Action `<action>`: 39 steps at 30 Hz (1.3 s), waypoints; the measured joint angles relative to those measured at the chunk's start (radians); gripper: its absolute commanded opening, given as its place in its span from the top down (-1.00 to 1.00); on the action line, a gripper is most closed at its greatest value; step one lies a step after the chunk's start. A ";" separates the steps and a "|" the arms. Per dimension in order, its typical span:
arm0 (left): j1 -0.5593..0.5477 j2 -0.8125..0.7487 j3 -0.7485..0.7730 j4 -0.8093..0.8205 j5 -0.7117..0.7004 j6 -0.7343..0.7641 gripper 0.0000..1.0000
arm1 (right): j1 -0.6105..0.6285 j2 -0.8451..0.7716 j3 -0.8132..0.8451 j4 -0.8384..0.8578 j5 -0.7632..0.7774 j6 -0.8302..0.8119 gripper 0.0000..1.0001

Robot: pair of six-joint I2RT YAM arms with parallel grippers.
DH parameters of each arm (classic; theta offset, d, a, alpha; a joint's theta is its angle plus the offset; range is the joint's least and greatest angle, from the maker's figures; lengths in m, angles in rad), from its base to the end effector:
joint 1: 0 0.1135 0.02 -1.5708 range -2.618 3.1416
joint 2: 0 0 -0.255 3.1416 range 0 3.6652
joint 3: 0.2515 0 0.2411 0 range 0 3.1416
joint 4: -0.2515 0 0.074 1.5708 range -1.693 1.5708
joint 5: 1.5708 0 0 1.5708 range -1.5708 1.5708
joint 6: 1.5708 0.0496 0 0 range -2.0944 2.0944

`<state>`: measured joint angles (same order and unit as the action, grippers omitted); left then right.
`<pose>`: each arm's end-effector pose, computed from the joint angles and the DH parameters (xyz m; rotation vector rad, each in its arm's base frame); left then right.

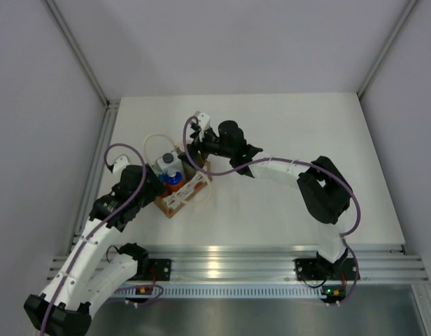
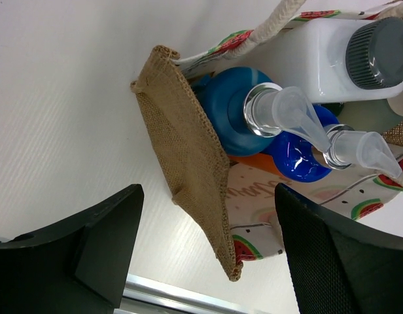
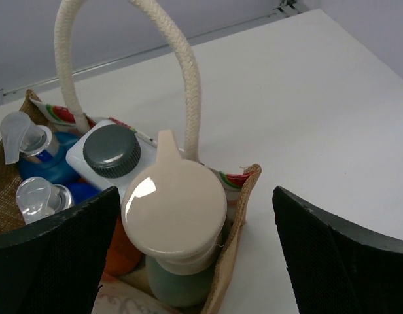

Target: Take the personal care products out of the canvas bag

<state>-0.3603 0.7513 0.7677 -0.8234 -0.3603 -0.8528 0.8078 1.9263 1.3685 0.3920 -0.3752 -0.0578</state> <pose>0.1460 -0.0363 0.2644 -0.7281 2.2027 -0.1835 0.3028 0.3430 0.2600 -1.0082 1.4989 0.8681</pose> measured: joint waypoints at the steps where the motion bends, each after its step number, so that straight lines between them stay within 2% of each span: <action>1: 0.000 0.002 -0.001 0.004 0.004 0.005 -0.70 | 0.000 0.008 0.000 0.019 0.000 0.001 -0.85; 7: 0.000 0.013 -0.001 0.016 0.017 0.034 -0.69 | 0.000 0.051 0.000 0.116 0.000 0.006 -0.55; 12: 0.000 0.014 -0.001 0.017 0.031 0.042 -0.67 | 0.001 0.068 0.000 0.148 -0.001 0.008 -0.40; 16: 0.000 0.021 -0.002 0.018 0.035 0.043 -0.65 | 0.002 0.071 -0.001 0.171 -0.016 0.008 -0.14; 24: 0.000 0.025 -0.002 0.019 0.043 0.044 -0.65 | 0.002 0.091 -0.008 0.220 -0.052 0.017 -0.21; 30: 0.000 0.023 -0.002 0.019 0.049 0.044 -0.65 | 0.002 0.095 -0.047 0.277 -0.058 0.033 -0.03; 33: 0.000 0.023 -0.002 0.020 0.049 0.044 -0.65 | 0.002 0.095 -0.069 0.321 -0.064 0.039 0.23; 34: 0.000 0.023 -0.002 0.020 0.049 0.045 -0.65 | 0.002 0.095 -0.074 0.330 -0.065 0.042 0.41; 37: 0.000 0.023 -0.002 0.020 0.049 0.045 -0.65 | 0.002 0.095 -0.075 0.334 -0.068 0.041 0.77; 39: 0.000 0.023 -0.002 0.020 0.049 0.047 -0.65 | 0.002 0.095 -0.074 0.333 -0.072 0.040 0.85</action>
<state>-0.3603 0.7742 0.7662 -0.8036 -0.3115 -0.8055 0.8097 2.0216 1.2945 0.7250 -0.4469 -0.0174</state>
